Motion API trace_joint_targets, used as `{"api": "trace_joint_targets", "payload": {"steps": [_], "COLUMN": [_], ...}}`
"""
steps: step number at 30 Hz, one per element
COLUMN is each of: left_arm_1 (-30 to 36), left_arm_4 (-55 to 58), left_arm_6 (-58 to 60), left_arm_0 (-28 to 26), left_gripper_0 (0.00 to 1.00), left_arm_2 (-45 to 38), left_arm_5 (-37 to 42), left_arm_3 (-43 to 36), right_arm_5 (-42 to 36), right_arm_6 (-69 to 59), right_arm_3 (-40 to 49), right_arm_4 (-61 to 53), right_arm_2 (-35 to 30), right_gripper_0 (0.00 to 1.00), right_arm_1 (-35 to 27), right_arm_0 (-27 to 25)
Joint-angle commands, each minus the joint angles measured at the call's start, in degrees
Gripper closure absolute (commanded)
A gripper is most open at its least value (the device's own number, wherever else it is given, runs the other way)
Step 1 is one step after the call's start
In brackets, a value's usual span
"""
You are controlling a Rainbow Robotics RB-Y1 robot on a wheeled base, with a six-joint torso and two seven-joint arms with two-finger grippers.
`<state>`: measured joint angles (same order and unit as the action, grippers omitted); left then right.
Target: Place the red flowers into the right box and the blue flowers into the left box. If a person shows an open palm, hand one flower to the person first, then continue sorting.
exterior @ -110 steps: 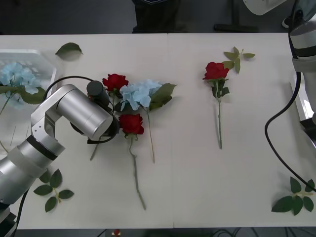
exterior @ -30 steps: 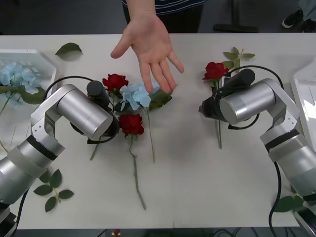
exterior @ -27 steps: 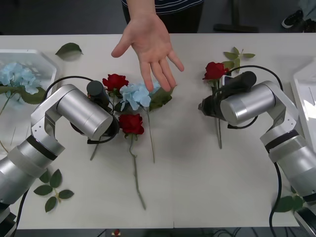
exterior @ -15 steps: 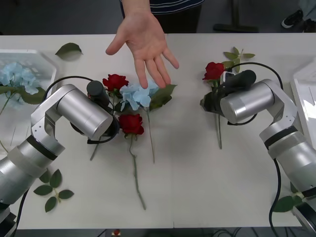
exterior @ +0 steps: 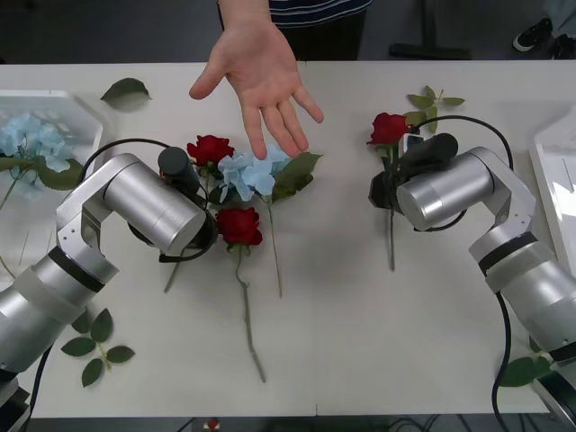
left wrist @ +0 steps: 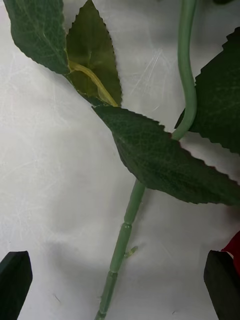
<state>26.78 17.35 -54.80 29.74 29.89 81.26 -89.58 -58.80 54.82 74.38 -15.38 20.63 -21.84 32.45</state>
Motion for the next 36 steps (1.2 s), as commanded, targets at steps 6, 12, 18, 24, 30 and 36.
{"api": "trace_joint_targets", "payload": {"steps": [6, 12, 18, 24, 30, 36], "left_arm_1": [-0.15, -0.15, -0.15, -0.15, -0.15, -0.15], "left_arm_4": [-0.03, -0.03, -0.03, -0.03, -0.03, -0.03], "left_arm_6": [-1.45, -1.45, -1.45, -1.45, -1.45, -1.45], "left_arm_0": [1.9, 1.9, 1.9, 1.9, 1.9, 1.9], "left_gripper_0": [0.0, 0.0, 0.0, 0.0, 0.0, 0.0], "left_arm_2": [-0.36, -0.36, -0.36, -0.36, -0.36, -0.36], "left_arm_5": [0.13, 0.13, 0.13, 0.13, 0.13, 0.13], "left_arm_3": [-1.12, -1.12, -1.12, -1.12, -1.12, -1.12], "right_arm_5": [-3.17, -18.28, -33.66, -47.38, -51.2, -34.28], "right_arm_6": [1.34, 1.08, 1.17, 1.6, 2.57, 3.71], "right_arm_3": [2.87, 16.59, 34.69, 49.19, 56.58, 56.49], "right_arm_4": [-2.02, -10.46, -22.67, -37.44, -49.83, -48.51], "right_arm_2": [-1.12, -6.31, -18.44, -30.04, -38.12, -35.66], "right_gripper_0": [1.0, 1.0, 1.0, 1.0, 1.0, 1.0], "right_arm_1": [-0.74, -3.73, -5.84, -9.44, -13.93, -15.95], "right_arm_0": [0.68, 2.44, 2.79, 2.7, 2.7, 2.7]}}
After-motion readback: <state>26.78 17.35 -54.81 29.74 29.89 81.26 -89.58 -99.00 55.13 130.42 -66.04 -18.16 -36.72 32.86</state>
